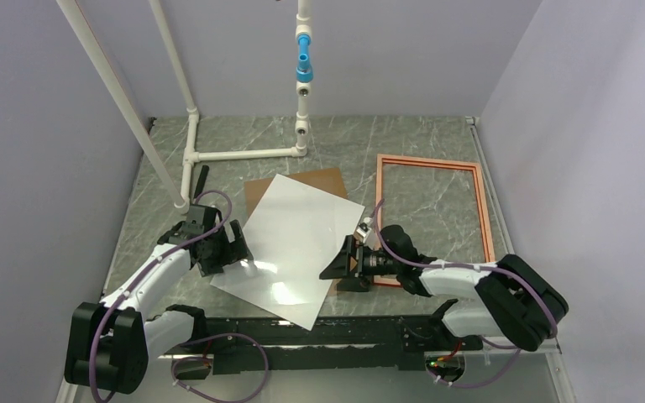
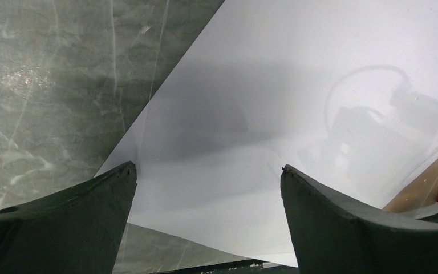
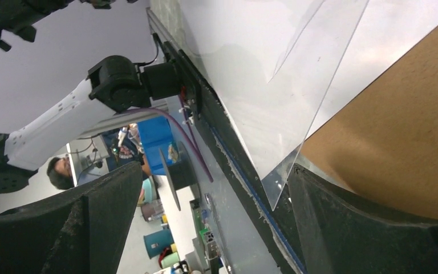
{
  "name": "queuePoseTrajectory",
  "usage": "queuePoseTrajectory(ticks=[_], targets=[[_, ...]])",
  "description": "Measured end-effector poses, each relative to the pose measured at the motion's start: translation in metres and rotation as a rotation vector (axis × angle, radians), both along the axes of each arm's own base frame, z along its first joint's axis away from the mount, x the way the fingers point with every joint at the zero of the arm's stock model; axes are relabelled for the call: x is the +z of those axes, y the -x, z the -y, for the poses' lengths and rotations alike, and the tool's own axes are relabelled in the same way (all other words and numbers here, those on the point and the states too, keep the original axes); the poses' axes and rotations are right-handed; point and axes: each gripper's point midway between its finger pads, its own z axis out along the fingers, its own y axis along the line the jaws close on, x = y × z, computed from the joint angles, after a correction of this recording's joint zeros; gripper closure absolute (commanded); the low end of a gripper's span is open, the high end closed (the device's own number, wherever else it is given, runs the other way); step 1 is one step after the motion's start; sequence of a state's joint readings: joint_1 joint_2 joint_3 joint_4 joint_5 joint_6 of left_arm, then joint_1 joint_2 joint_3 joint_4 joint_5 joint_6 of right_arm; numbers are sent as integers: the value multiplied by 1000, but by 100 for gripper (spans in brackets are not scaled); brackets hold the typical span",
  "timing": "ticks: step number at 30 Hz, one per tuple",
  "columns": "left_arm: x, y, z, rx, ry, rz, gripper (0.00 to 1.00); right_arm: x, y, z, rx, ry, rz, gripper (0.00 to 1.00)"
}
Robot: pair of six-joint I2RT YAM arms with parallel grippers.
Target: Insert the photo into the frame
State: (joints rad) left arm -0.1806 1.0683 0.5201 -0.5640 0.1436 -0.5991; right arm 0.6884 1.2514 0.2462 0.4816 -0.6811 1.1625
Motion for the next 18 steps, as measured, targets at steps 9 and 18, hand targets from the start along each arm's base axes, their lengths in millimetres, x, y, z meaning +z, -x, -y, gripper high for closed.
queuePoseTrajectory(ticks=[9, 18], targets=[[0, 0, 0, -1, 0, 0, 1, -25, -14, -9, -13, 46, -46, 1], [0, 1, 1, -6, 2, 0, 2, -24, -28, -20, -28, -1, -26, 9]])
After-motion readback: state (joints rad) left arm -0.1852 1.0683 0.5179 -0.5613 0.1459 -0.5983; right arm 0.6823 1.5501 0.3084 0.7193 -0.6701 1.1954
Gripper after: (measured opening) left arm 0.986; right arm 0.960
